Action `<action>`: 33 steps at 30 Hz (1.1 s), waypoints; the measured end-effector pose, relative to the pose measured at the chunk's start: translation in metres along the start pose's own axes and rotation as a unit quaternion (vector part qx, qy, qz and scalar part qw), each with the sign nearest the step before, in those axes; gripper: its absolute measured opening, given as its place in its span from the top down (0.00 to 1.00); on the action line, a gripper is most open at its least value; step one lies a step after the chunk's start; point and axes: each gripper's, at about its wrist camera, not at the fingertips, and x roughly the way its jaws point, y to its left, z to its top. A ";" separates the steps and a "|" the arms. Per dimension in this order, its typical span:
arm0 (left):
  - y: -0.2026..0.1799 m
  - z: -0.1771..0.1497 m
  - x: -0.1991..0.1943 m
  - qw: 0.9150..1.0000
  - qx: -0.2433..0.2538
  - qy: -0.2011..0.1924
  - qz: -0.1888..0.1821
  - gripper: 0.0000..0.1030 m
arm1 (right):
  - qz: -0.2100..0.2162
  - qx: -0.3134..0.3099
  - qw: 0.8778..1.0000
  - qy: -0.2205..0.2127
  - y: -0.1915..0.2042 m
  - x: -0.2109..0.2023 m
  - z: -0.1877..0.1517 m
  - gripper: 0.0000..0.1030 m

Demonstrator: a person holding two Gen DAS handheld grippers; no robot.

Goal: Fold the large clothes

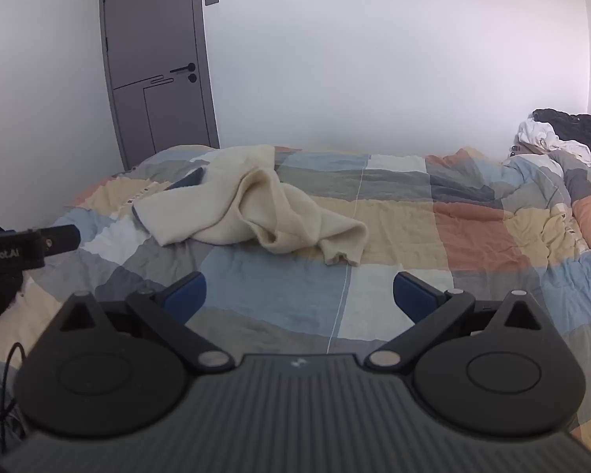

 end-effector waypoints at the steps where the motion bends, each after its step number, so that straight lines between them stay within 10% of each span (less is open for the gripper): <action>1: 0.005 0.002 0.009 1.000 -0.002 0.002 -0.001 0.00 | 0.000 0.000 1.000 0.000 0.000 0.000 0.000 0.00; 33: 0.006 0.000 0.017 1.000 -0.007 0.007 -0.002 0.00 | -0.010 0.004 1.000 0.007 -0.003 0.004 -0.002 0.00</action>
